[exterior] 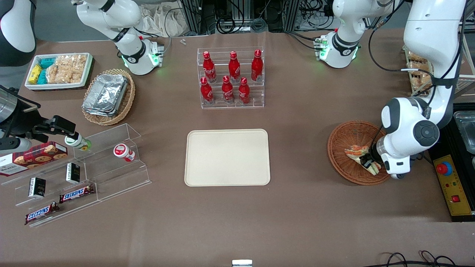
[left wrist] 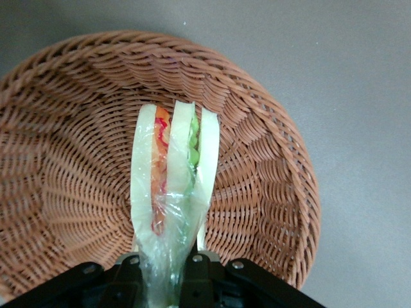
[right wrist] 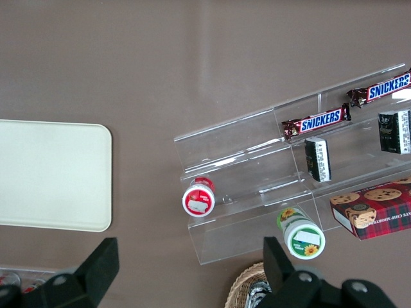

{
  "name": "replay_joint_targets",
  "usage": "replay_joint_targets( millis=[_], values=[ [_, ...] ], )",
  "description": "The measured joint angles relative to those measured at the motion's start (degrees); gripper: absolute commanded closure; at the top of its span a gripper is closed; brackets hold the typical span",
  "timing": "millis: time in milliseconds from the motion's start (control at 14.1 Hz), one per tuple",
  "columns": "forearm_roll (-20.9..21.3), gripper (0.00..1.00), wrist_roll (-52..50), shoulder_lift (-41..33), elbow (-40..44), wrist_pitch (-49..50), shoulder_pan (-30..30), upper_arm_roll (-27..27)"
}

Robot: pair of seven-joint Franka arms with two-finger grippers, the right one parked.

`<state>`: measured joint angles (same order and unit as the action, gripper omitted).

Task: Place sandwich from basket to tray
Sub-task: 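Lift the sandwich out of the basket with the left gripper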

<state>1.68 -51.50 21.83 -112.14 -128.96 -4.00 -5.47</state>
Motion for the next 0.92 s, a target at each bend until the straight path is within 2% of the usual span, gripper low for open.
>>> replay_joint_targets(
  millis=[496,709,921],
  values=[
    [0.0,1.0,0.9,-1.3,20.0,26.0,0.0,-0.8],
    [0.0,1.0,7.9,-1.8,28.7,36.3,0.0,-2.1],
    [-0.7,1.0,12.6,-2.1,33.8,41.5,0.1,-5.8]
  ],
)
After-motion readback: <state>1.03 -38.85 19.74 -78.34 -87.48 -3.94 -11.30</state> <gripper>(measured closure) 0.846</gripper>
